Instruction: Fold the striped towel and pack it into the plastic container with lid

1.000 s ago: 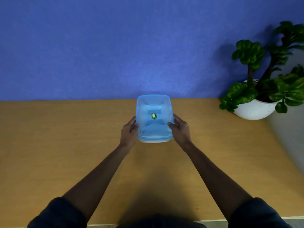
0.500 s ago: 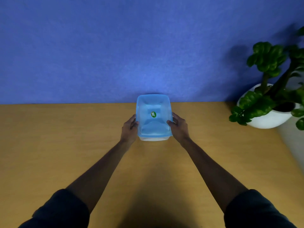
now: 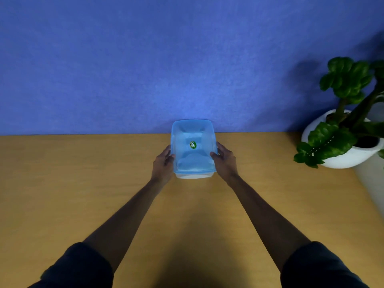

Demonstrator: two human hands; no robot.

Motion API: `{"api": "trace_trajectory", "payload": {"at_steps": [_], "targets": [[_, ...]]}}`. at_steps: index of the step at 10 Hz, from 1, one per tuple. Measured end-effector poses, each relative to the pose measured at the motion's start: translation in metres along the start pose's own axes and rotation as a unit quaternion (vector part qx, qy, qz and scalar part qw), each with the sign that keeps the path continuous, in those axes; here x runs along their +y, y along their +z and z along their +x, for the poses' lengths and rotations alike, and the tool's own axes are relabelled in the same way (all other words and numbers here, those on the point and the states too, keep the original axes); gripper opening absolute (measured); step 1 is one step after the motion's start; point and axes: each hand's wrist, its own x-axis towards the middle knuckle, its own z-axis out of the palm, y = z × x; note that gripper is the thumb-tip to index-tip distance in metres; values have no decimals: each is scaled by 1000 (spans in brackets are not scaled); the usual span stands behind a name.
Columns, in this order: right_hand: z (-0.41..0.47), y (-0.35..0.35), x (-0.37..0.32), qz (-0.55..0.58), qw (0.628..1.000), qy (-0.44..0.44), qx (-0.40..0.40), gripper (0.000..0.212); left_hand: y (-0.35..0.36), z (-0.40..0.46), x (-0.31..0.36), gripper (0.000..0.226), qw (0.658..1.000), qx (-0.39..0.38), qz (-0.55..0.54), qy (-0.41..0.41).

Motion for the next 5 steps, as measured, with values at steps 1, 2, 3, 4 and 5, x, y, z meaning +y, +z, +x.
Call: {"api": "trace_trajectory", "payload": {"at_steps": [1, 2, 3, 4, 5], "targets": [[1, 0, -4, 5, 1000, 0, -1, 38, -1, 3, 2, 41, 1000, -7, 24, 8], [0, -2, -9, -5, 1000, 6, -7, 40, -6, 7, 5, 43, 998, -16, 63, -1], [5, -8, -7, -85, 995, 20, -44, 60, -11, 16, 11, 56, 990, -33, 133, -26], [4, -18, -18, -222, 974, -23, -42, 83, -17, 15, 36, 68, 973, -24, 230, -6], [0, -28, -38, -284, 953, -105, 6, 84, -23, 12, 58, 72, 940, 18, 328, 91]]}}
